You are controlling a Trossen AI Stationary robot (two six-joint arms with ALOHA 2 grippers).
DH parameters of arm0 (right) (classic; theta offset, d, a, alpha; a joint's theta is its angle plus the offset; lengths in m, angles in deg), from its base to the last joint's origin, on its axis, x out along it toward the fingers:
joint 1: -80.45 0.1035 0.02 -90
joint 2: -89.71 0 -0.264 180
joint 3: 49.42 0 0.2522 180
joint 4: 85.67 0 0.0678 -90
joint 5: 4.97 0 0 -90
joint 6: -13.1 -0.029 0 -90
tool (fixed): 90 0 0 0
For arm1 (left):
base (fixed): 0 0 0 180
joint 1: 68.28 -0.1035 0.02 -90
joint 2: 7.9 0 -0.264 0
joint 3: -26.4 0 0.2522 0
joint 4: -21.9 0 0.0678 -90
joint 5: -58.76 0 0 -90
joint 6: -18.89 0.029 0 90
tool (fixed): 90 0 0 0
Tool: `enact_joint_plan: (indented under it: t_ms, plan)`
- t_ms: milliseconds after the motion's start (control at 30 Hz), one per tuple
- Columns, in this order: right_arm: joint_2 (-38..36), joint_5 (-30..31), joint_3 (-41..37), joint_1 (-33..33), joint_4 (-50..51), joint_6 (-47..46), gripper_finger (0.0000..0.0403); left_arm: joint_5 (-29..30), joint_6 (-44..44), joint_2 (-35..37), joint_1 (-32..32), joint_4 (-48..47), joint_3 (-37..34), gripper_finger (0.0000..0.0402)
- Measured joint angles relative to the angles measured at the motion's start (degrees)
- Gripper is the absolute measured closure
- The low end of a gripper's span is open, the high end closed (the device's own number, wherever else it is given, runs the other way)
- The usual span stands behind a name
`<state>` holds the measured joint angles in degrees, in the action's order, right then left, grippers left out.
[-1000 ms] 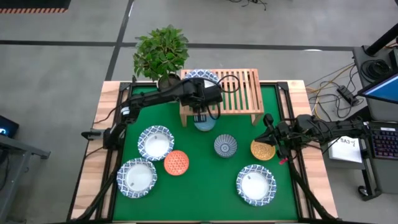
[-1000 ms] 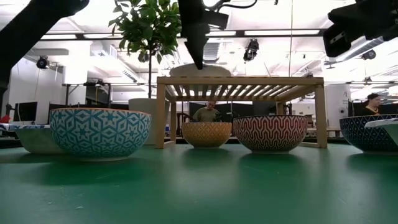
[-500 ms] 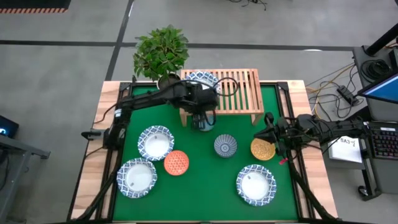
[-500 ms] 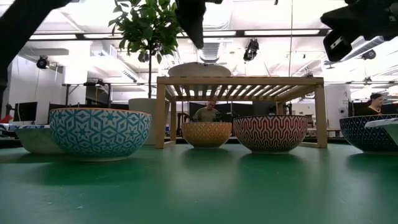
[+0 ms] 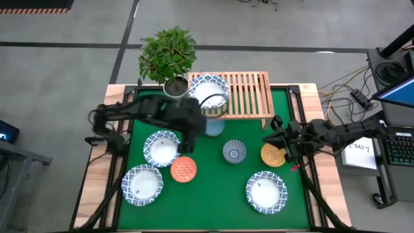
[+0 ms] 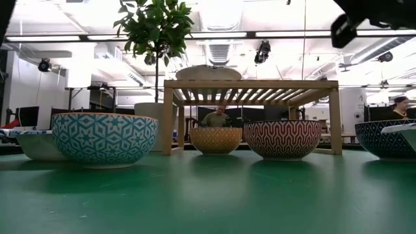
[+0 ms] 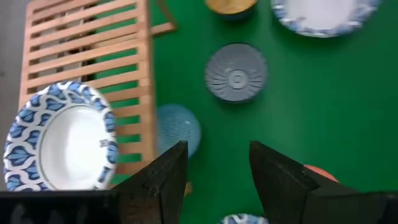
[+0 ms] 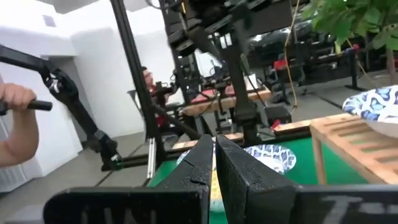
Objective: Place and stack bowls onto a shelf
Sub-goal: Put the red patterned bowl on the shelf
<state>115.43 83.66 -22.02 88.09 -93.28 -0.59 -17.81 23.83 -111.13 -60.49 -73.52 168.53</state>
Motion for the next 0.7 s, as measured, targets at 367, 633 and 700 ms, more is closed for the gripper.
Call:
enact_joint_plan:
  t_ms: [367,633,700]
  plan:
    - [14.73,1.88,12.10,0.00,4.32,0.74,0.0392,5.91,-8.17,24.33,13.45,27.71,-38.22,0.0247]
    - [26.62,2.01,25.46,0.00,20.88,-3.21,0.0392,13.66,-11.65,37.02,19.46,49.50,-62.49,0.0247]
    - [29.97,2.00,29.07,0.00,25.65,-4.46,0.0392,15.33,-12.41,39.16,19.79,50.48,-67.14,0.0247]
